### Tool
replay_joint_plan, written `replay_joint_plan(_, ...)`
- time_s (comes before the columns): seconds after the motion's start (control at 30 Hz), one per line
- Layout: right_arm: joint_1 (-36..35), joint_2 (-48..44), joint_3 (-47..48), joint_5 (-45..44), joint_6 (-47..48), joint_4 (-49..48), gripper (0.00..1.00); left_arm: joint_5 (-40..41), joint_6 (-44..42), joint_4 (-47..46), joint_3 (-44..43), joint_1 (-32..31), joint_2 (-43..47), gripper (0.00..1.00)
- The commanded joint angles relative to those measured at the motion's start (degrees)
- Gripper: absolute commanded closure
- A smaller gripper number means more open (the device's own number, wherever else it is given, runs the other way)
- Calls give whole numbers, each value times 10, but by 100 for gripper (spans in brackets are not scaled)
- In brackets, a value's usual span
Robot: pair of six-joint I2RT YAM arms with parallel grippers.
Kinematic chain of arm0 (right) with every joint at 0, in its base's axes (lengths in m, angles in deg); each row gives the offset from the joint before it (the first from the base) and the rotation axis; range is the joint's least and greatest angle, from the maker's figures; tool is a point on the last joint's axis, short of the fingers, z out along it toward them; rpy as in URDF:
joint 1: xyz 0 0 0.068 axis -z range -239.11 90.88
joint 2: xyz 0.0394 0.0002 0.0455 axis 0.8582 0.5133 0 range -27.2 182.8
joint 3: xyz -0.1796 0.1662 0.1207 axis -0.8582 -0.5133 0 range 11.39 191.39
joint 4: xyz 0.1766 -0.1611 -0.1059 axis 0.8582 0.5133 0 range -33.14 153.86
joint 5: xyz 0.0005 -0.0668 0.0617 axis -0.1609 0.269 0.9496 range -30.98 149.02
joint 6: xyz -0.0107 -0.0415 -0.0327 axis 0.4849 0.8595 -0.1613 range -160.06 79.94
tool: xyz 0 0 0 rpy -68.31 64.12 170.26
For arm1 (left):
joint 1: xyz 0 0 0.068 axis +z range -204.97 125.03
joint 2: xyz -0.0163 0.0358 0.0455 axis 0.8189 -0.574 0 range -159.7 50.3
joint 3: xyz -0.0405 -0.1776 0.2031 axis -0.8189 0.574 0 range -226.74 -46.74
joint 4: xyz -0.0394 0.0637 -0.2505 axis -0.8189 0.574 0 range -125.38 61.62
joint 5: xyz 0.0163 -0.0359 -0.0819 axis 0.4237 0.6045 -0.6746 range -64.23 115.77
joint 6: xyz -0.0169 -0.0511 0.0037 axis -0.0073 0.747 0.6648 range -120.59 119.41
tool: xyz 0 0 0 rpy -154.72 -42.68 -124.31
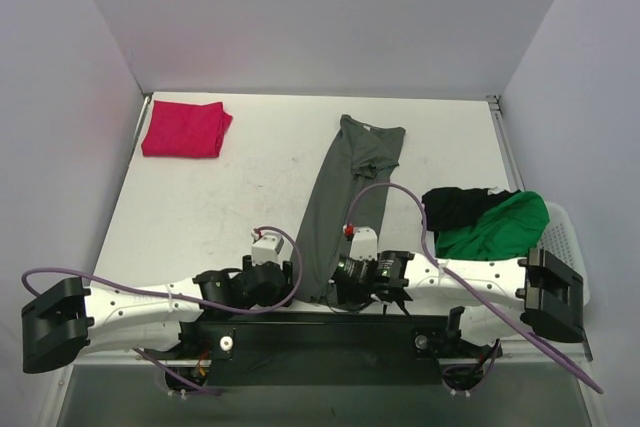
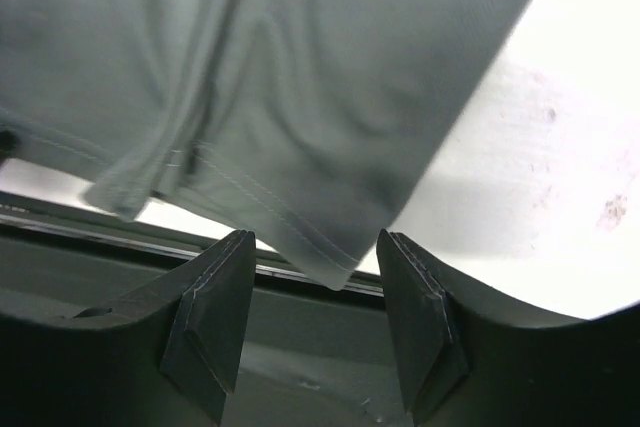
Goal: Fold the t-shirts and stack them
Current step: Grab the bottom of the folded rectangular tshirt with both arms
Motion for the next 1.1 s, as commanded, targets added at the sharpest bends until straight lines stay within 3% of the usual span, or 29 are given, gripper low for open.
replay_joint_plan(0.0,-9,-2,-22,-14,-54,31,48,-19,8,-18,10,5,-5,25)
replay_joint_plan(0.27,-26,4,-35,-7,-83,31,51,-35,16,-49,25,6,-22,28)
replay_joint_plan(0.8,-39,17,-63,1,-112,14,59,-54,31,-70,55,6,-1,50)
replay_joint_plan(0.9,-39,20,-66,1,-114,11,63,-53,33,-75,59,6,-1,58)
replay_joint_plan(1.07,-39,19,-74,0,-119,7,80,-52,34,-70,62,6,-1,69)
